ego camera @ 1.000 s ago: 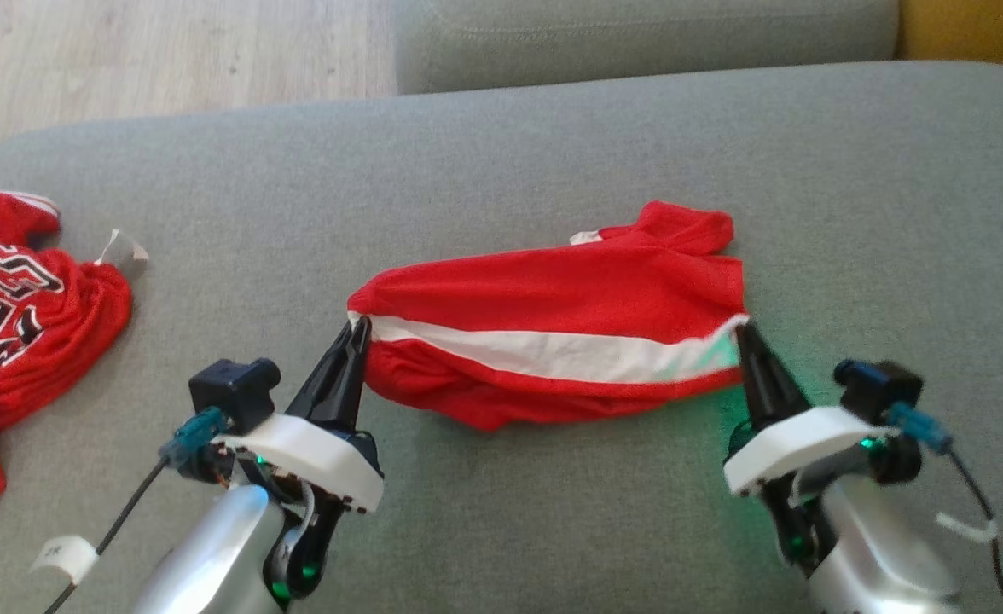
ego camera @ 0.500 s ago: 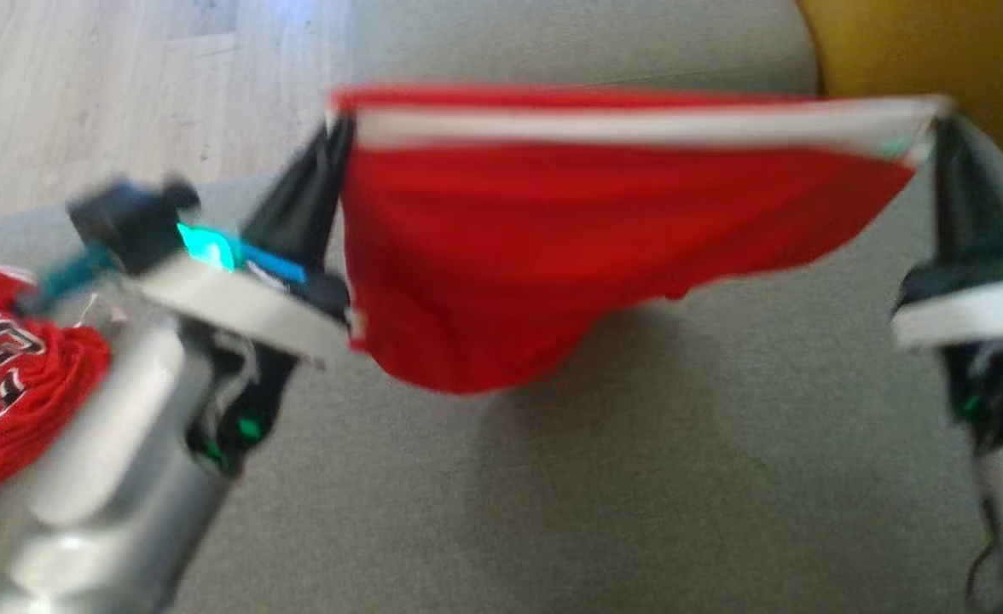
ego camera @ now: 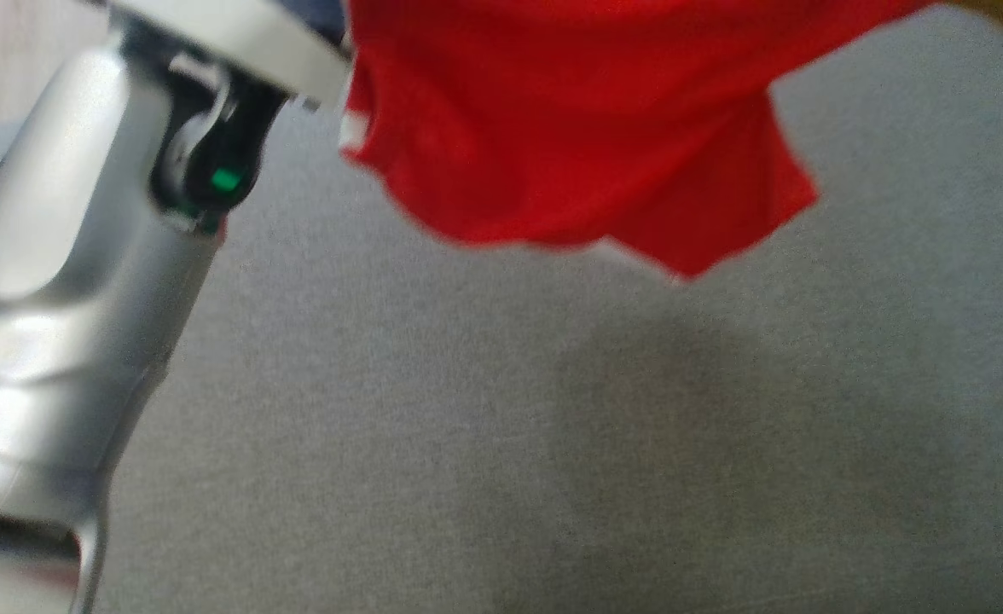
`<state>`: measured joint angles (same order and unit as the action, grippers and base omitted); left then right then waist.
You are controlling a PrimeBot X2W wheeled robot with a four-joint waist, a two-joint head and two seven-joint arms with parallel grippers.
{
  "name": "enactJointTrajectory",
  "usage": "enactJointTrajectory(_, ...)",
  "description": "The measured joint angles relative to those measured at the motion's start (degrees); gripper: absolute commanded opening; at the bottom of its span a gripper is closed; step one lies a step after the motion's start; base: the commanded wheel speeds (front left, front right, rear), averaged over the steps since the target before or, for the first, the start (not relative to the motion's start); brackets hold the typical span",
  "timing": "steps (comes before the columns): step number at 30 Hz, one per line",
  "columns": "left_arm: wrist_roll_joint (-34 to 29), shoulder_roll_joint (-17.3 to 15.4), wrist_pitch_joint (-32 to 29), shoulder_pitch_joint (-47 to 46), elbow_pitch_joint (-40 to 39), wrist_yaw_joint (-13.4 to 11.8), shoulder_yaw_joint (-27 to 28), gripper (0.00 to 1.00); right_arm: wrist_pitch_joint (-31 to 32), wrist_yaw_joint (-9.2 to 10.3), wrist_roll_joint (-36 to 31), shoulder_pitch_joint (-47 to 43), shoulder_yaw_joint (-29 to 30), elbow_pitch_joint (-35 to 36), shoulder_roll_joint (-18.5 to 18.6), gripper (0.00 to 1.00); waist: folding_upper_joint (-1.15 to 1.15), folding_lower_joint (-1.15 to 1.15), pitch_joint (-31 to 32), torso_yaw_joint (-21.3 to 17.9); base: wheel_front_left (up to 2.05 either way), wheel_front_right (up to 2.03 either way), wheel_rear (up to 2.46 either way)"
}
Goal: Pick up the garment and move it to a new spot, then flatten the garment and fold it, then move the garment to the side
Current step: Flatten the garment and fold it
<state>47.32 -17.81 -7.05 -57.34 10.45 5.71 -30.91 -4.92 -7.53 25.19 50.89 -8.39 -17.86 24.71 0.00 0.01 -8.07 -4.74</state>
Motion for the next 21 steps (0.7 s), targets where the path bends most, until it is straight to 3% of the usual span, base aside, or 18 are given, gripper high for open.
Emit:
enactJointTrajectory(5, -3.6, 4.3, 7.7, -8.0, 8.2, 0.9, -1.7, 0.0, -4.1, 0.0, -0.6, 8.8, -2.1, -5.7, 1.8, 0.0, 0.0, 0.01, -5.6, 0.7, 0.0, 0.0, 0.0)
enactJointTrajectory(9, -3.9, 6.0, 14.6, -11.4, 13.9, 1.4, -1.8, 0.0, -6.6, 0.0, -0.6, 11.9, -3.1, -7.7, 2.4, 0.0, 0.0, 0.02, -9.3, 1.1, 0.0, 0.0, 0.0)
enactJointTrajectory(15, -2.4, 4.8, 19.7, -7.2, 17.0, 1.5, -8.4, 0.0, -8.5, 0.0, -0.2, 9.6, -4.6, -9.9, 2.6, 0.0, 0.0, -0.01, -11.5, 1.6, 0.0, 0.0, 0.0)
enactJointTrajectory(21, -1.4, 1.9, 21.3, 5.8, 15.0, 1.9, -13.9, 0.0, -9.3, 0.0, 1.7, -2.6, -4.5, -9.8, 2.4, 0.0, 0.0, -0.01, -10.6, 2.5, 0.0, 0.0, 0.0)
